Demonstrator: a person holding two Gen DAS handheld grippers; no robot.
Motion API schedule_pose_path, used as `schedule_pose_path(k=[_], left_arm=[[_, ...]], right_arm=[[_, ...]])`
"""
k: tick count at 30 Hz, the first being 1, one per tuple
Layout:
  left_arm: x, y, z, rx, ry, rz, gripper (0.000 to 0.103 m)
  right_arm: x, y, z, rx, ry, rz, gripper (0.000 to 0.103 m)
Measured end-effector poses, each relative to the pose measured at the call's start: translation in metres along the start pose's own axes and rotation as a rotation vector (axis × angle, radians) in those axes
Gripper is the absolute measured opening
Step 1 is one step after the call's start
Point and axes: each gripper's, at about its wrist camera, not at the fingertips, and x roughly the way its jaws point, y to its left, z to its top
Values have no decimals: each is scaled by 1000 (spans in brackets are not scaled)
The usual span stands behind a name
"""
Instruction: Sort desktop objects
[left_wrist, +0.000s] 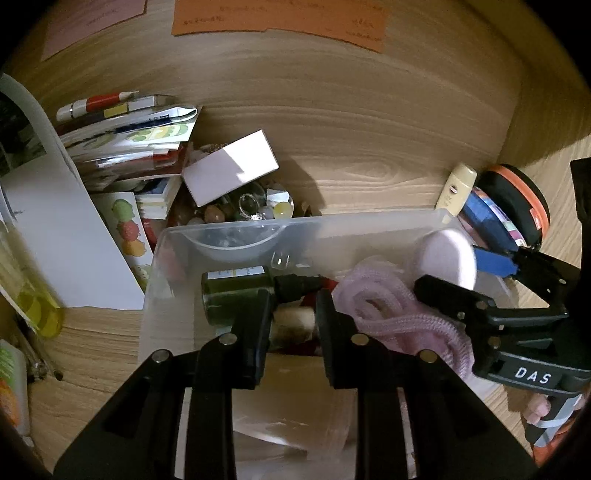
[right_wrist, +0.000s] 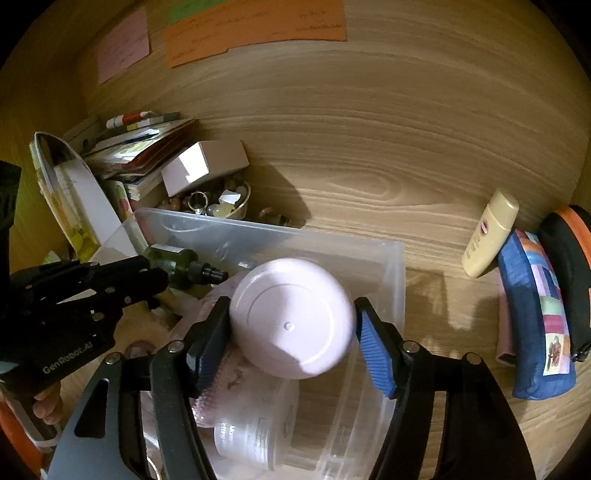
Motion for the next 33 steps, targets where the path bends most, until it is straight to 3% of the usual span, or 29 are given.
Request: schedule_pose_path(k=[4, 8, 10, 16, 19, 24, 33], left_arm=[[-6, -2, -1, 9, -23, 9, 43], [-15, -7, -1, 30, -58, 9, 46], [-19, -9, 0, 36, -78, 22, 55], [-42, -15, 0, 56, -140, 47, 58], [-58, -17, -2, 55, -172, 49, 68], [-84, -15, -11, 54, -215, 47, 74], [-104, -8, -44, 68, -181, 47, 76]], right_arm=[[-3, 6, 0, -13, -7, -17, 75], [-14, 10, 2, -25, -27, -28, 75], [-20, 9, 3, -20, -39, -33, 76], [-48, 4, 0, 8, -75, -38, 78], [-63, 4, -3, 14, -97, -39, 78], [-89, 4, -13, 19, -141, -31, 78], [-117, 0, -48, 9, -151, -59, 78]])
